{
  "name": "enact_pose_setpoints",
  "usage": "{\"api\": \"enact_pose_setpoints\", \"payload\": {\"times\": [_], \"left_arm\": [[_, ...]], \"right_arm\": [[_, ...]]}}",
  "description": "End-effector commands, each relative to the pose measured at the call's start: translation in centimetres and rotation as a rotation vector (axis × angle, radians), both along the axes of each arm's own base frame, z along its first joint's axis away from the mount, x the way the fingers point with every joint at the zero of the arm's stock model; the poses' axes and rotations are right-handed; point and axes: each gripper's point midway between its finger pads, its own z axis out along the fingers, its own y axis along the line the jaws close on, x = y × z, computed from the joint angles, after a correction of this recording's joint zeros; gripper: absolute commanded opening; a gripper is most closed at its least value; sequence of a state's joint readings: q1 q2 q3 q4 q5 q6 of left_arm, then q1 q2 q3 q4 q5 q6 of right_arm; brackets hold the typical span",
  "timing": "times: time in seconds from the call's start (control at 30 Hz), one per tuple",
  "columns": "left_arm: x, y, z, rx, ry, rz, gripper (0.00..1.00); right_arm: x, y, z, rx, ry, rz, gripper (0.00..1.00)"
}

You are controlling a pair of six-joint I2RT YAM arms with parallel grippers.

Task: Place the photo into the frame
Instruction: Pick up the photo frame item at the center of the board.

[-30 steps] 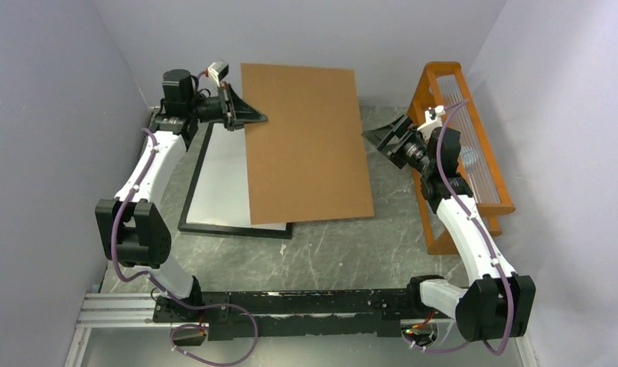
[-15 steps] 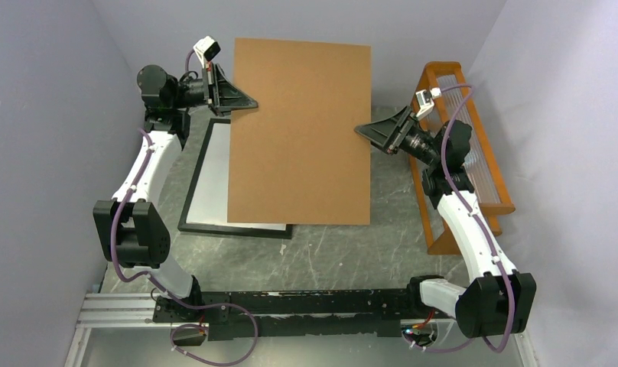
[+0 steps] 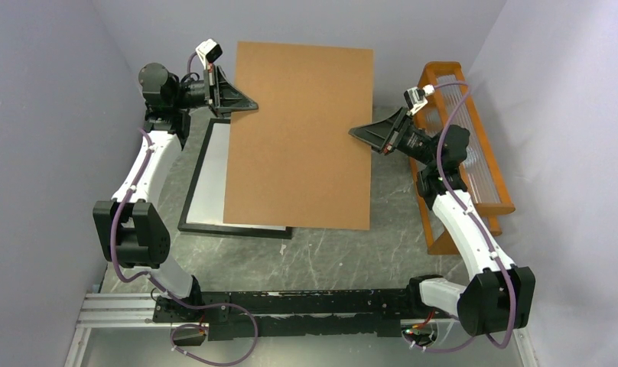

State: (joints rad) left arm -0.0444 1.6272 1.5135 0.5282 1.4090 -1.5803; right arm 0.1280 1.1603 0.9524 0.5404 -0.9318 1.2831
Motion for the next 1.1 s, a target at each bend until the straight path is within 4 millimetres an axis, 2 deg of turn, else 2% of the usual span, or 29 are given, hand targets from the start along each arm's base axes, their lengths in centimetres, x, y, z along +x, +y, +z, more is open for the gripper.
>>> {"api": "enact_pose_setpoints", "payload": {"times": [0.0, 0.07, 0.1, 0.2, 0.33, 0.43, 0.5, 0.57, 0.63, 0.73, 0.8, 0.87, 1.07], "left_arm": [[-0.8, 0.1, 2.6, -0.022, -0.077, 0.029, 0.03], [-0.3, 0.4, 2.3, -0.021, -0.070, 0.046, 0.06], [0.0, 0.6, 2.1, -0.017, -0.064, 0.057, 0.10], [1.2, 1.3, 0.7, 0.014, -0.049, 0.110, 0.32], [3.1, 4.5, -2.5, 0.119, 0.002, 0.259, 0.67], [5.1, 7.6, -5.7, 0.271, -0.008, 0.409, 0.82], [6.9, 10.3, -8.6, 0.430, 0.042, 0.539, 0.86], [8.6, 13.9, -12.2, 0.606, 0.112, 0.673, 0.87], [10.0, 17.8, -16.5, 0.775, 0.198, 0.802, 0.87], [10.7, 23.2, -22.1, 0.997, 0.309, 0.933, 0.87], [10.8, 26.0, -25.5, 1.077, 0.398, 0.970, 0.87], [10.9, 27.2, -28.0, 1.091, 0.452, 0.974, 0.86], [11.7, 29.0, -32.8, 1.067, 0.547, 0.971, 0.84]], "right_arm": [[-1.0, 0.4, 1.5, 0.032, -0.056, 0.051, 0.19], [-0.7, 0.5, 1.4, 0.033, -0.041, 0.050, 0.03], [-0.5, 0.5, 1.2, 0.032, -0.027, 0.043, 0.00], [0.3, 0.3, 0.3, 0.022, 0.012, 0.005, 0.00], [1.6, -0.2, -1.0, 0.004, 0.083, -0.077, 0.00], [2.4, -0.6, -1.7, -0.019, 0.120, -0.136, 0.00], [3.2, -1.0, -2.5, -0.046, 0.162, -0.184, 0.00], [4.0, -1.4, -3.3, -0.077, 0.192, -0.227, 0.00], [4.7, -1.7, -4.0, -0.122, 0.201, -0.263, 0.00], [5.6, -2.1, -4.7, -0.179, 0.210, -0.298, 0.00], [6.1, -2.4, -5.0, -0.202, 0.207, -0.321, 0.00], [6.4, -2.5, -5.4, -0.213, 0.214, -0.330, 0.00], [7.4, -2.5, -6.2, -0.226, 0.202, -0.340, 0.00]]}}
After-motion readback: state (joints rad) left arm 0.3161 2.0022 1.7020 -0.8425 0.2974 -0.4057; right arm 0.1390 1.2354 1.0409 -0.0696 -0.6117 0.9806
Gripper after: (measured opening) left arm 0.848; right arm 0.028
